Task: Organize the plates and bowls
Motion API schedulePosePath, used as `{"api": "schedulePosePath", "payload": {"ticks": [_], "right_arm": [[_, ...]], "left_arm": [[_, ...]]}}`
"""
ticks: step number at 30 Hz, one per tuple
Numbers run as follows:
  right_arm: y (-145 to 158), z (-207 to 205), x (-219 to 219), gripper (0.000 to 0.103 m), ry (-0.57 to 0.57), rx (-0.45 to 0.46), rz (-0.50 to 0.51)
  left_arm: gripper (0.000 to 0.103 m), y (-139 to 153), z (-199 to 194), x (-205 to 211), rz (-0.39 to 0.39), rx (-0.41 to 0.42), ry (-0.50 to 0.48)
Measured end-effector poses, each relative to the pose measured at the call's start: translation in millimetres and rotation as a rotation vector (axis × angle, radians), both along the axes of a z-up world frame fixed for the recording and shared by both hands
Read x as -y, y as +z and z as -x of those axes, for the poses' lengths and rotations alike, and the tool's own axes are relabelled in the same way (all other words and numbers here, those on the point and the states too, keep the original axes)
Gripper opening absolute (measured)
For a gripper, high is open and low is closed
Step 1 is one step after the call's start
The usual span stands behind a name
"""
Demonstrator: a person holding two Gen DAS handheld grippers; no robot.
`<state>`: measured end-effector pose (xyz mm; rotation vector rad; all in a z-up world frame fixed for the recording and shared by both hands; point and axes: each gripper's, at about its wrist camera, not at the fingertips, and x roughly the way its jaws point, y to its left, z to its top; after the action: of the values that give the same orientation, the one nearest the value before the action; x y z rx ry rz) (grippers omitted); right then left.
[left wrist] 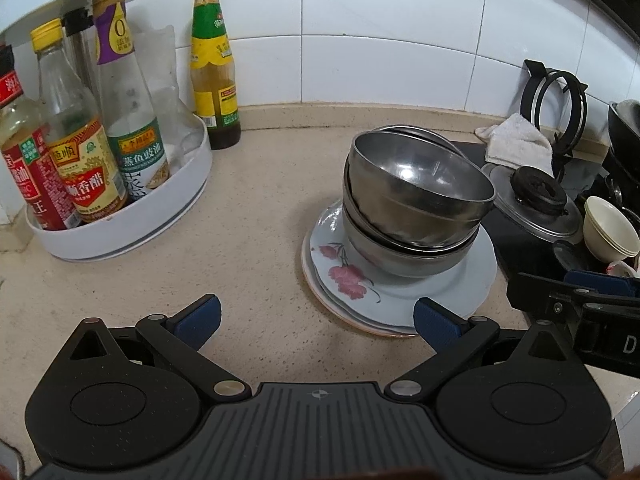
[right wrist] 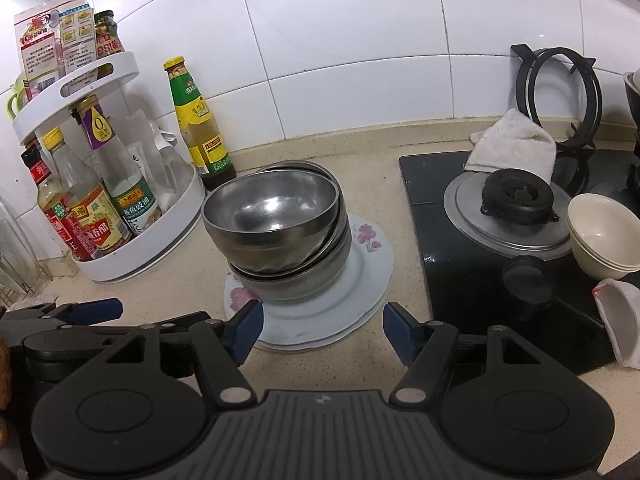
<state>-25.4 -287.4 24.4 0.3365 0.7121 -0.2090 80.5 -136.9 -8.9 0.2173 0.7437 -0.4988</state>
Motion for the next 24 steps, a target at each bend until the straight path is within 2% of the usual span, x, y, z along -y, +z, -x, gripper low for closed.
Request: {"api": "schedulePosePath", "payload": {"ticks": [15, 20, 24], "right_arm": [[0.6, 6.9, -2.0, 0.063, -0.026, 0.008, 0.013], [-0.6, 7.5, -3.3, 0.063, -0.047, 0.003, 0.06], [-3.7, 7.6, -0.2, 0.063, -0.054, -0.002, 0.051]], "left_arm": [[0.103, 5.4, 0.0, -12.2, 0.074, -0.023, -0.004], [0.103, 6.1, 1.5, -12.7, 0.078, -0.023, -0.004], [0.103, 4.8, 4.6, -10.0, 0.046, -0.019, -0.005]]}}
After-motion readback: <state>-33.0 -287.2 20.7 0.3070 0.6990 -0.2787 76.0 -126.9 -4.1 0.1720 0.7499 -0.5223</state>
